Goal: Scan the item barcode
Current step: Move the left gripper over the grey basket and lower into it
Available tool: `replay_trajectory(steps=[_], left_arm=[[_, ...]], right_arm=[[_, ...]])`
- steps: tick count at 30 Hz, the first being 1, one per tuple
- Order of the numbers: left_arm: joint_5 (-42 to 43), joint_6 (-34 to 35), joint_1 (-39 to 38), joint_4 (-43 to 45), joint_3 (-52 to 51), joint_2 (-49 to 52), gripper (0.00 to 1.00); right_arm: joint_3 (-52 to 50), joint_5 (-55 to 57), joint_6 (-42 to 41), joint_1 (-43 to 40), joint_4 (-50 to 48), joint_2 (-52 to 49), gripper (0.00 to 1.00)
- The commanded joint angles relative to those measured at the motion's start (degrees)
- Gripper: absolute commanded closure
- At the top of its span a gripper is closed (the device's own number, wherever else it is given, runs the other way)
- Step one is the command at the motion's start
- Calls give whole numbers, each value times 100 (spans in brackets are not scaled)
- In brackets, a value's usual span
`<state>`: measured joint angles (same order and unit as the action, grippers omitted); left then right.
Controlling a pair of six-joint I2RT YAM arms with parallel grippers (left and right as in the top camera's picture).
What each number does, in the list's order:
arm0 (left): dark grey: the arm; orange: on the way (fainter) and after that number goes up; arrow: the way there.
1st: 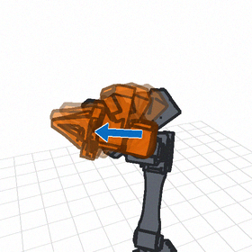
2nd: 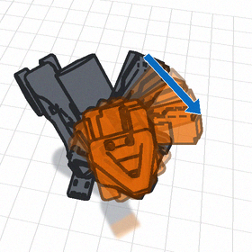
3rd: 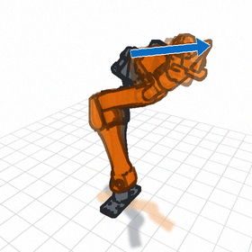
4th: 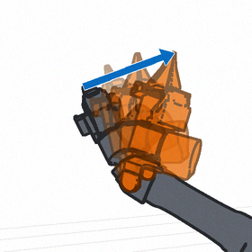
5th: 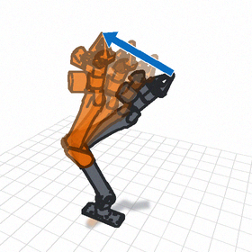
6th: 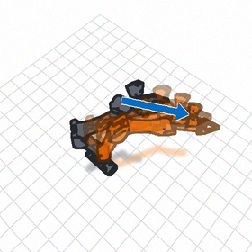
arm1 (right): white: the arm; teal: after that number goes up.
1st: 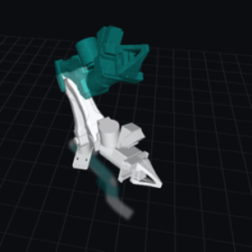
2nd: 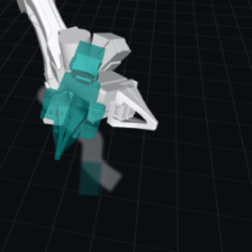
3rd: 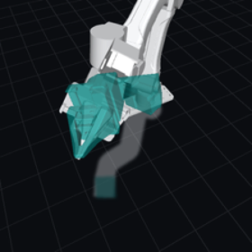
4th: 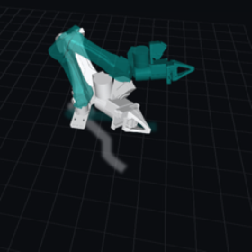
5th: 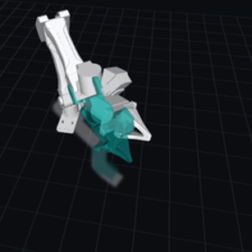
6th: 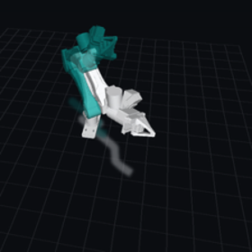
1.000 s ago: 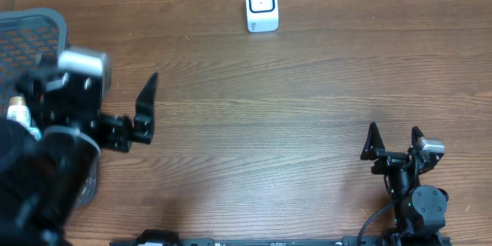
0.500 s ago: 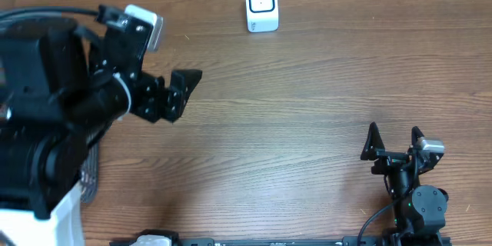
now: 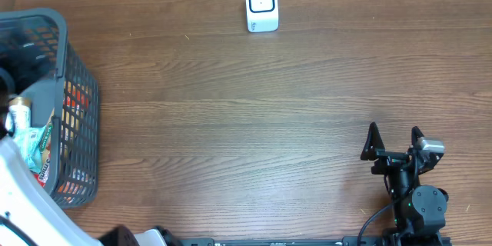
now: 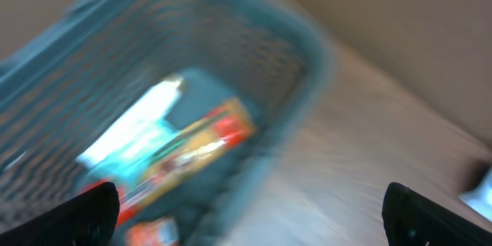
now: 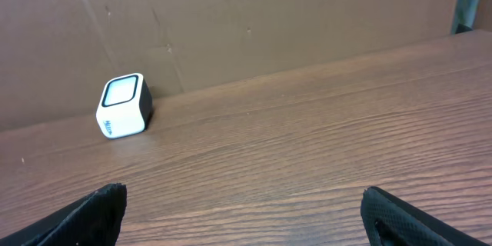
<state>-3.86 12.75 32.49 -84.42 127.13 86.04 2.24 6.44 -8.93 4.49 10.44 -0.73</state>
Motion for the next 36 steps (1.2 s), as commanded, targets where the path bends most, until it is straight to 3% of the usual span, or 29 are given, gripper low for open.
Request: replay_trajectory(steps=[1,8,18,27,36], left_arm=[[-155,251,667,-227,59,382,0],[-122,503,1209,-164,-671,890,0],[122,-258,1320,1161,-2428,933,0],[260,-378,1320,2476,-3746,933,0],[184,-1115,1320,3276,-4319,944,0]], right_arm=[[120,105,33,-4,66,57,0],[120,105,35,-4,66,57,0],[120,105,33,-4,66,57,0],[120,105,33,-4,66,57,0],[120,105,35,-4,66,57,0]])
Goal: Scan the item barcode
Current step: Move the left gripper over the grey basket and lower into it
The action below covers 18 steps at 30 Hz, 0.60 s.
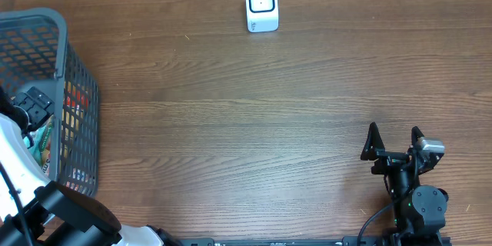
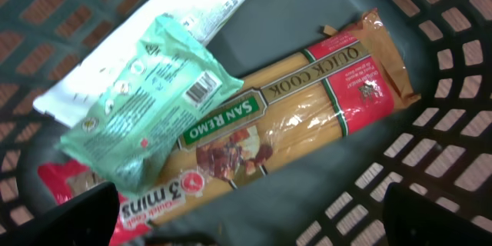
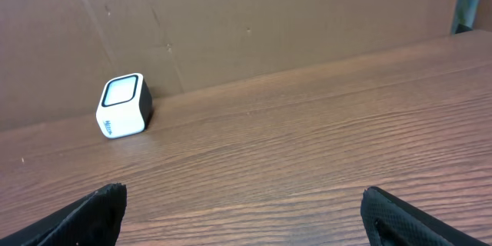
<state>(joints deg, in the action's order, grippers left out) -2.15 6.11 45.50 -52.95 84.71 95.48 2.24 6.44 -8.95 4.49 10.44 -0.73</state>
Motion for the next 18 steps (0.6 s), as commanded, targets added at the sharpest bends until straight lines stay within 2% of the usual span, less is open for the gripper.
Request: replay_trajectory(steps=[1,14,18], left_arm=[[9,-518,20,205,-87,0,0],[42,-540,20,955,-481,127,0],[26,-811,20,960,-501,304,0]], right_arm=[[120,105,37,-4,66,57,0],[120,105,35,-4,66,57,0],[120,103,35,-4,66,57,0]])
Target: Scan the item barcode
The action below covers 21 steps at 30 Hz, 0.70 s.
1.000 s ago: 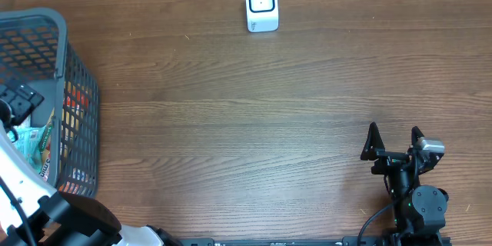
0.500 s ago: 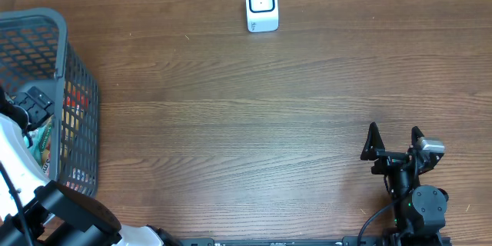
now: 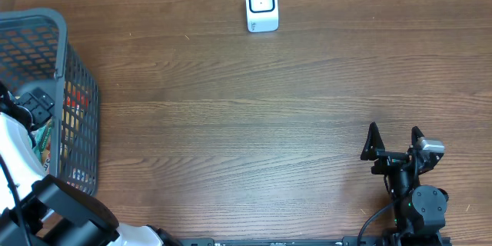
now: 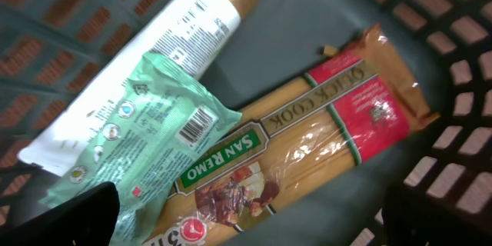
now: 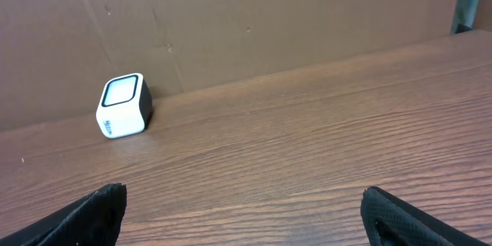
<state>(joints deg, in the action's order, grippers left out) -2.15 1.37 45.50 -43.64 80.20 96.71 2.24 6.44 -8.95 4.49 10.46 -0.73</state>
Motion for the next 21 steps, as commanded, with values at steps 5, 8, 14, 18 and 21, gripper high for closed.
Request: replay_trajectory(steps=[5,8,14,18,21], left_arm=[[31,-881,20,46,-50,437,0],[33,-1226,20,125,-50,629,0],[28,-2011,17,247,-50,1086,0],[323,-2557,13,431,-50,1296,2],[664,-2946,-17,415,-50,1480,7]], right_arm=[[120,105,35,-4,63,57,0],[120,105,37,-4,63,57,0],[120,105,35,-4,63,57,0],[120,105,35,-4,63,57,0],[120,105,35,-4,63,57,0]])
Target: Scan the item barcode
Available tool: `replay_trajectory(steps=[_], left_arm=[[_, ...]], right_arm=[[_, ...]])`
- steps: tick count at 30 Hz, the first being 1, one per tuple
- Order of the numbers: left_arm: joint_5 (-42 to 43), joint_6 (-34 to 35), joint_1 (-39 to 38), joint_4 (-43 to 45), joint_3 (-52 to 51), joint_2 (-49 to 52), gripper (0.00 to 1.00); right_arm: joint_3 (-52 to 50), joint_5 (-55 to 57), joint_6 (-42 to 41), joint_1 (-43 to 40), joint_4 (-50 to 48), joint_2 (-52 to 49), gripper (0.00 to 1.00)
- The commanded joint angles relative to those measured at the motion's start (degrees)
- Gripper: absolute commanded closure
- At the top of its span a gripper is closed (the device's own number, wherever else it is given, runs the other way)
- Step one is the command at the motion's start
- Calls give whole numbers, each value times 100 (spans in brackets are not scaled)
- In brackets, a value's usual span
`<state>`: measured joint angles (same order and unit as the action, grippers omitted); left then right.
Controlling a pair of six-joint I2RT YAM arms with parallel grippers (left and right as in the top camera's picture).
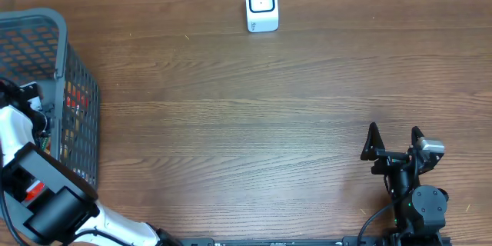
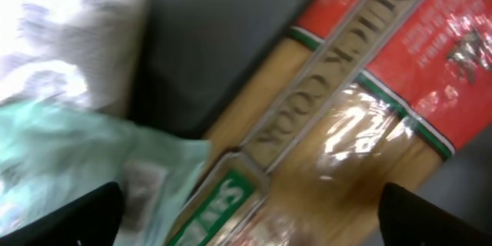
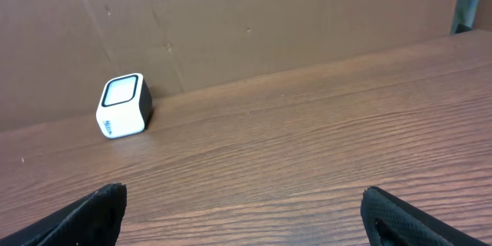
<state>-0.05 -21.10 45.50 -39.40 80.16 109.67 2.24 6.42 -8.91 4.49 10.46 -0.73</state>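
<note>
In the left wrist view a packet of spaghetti [image 2: 361, 115] with a red and green "QUICK COOK" label fills the frame from very close. My left gripper [image 2: 250, 227] is open right above it, with the fingertips [image 2: 73, 217] at the frame's lower corners and the packet between them. Beside the packet lie a mint green pouch [image 2: 69, 169] and a white bottle [image 2: 61, 31]. The white barcode scanner [image 1: 261, 5] stands at the table's far edge. My right gripper [image 1: 394, 142] rests open at the front right, holding nothing.
The grey mesh basket [image 1: 81, 100] stands at the table's left edge, and my left arm [image 1: 19, 127] reaches down into it. The scanner [image 3: 123, 105] sits against a brown cardboard wall [image 3: 269, 15]. Bare wooden table [image 1: 246, 123] lies between the basket and the right arm.
My left gripper has come much closer to the spaghetti packet, which now fills its view. It stays open. The right arm has not moved.
My left gripper was first above the basket, its view blurred. Then it was open over the basket's contents, showing spaghetti, green pouch and white bottle. It stood nearer at each later moment and is now just above the spaghetti. The right gripper stayed still.
</note>
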Motion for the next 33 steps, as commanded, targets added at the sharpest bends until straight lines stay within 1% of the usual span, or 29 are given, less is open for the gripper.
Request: replay_trajectory(steps=[1,8,12,14,16,17,18,21,23,24,33], left_arm=[[479,-730,-42,-20,-46,247,10],[487,-756,-358,413,-48,706,15],[479,-767,-656,608,-48,984,21],[295,-761,-800,688,-46,1147,27],[9,-632,-901,796,-46,1285,36],[-173,-446,-933,857,-48,1338,40],[-321,-293,-953,907,-46,1364,46],[-483,131,-953,994,-46,1375,71],[-492,323,-949,1005,-46,1375,92],[-487,385,-949,992,-46,1375,96],[-483,1045,-951,828,-46,1375,96]], right_arm=[[120,107,31,-4,63,57,0],[120,107,31,-4,63,57,0],[120,107,31,-4,63,57,0],[120,107,31,-4,63,57,0],[120,107,31,-4,63,57,0],[120,107,31,-4,63,57,0],[120,107,31,-4,63,57,0],[120,107,31,0,63,55,0],[120,107,31,0,63,55,0],[120,107,31,0,63,55,0],[120,107,31,0,63,55,0]])
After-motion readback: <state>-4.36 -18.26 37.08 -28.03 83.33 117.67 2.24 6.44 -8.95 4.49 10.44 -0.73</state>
